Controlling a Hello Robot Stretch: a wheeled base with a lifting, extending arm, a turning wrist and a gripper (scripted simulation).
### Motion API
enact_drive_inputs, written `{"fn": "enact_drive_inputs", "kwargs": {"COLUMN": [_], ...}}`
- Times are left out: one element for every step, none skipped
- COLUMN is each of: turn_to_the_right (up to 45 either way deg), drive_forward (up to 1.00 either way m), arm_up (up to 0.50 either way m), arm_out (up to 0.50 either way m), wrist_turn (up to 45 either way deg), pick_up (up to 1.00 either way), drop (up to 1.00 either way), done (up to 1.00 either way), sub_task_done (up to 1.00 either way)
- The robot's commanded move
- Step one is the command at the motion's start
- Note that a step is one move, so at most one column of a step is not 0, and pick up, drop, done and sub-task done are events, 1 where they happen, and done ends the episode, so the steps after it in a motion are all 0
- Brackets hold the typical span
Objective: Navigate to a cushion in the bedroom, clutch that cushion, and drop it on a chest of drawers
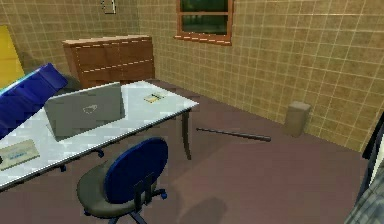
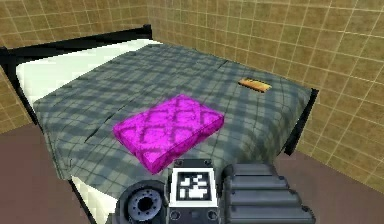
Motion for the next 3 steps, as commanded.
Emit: {"fn": "enact_drive_inputs", "kwargs": {"turn_to_the_right": [0.0,0.0,0.0], "drive_forward": [0.00,0.00,0.00], "arm_up": [0.00,0.00,0.00], "arm_out": [0.26,0.00,0.00], "wrist_turn": [0.0,45.0,45.0], "pick_up": [0.00,0.00,0.00], "drop": [0.00,0.00,0.00], "done": [0.00,0.00,0.00], "sub_task_done": [0.00,0.00,0.00]}}
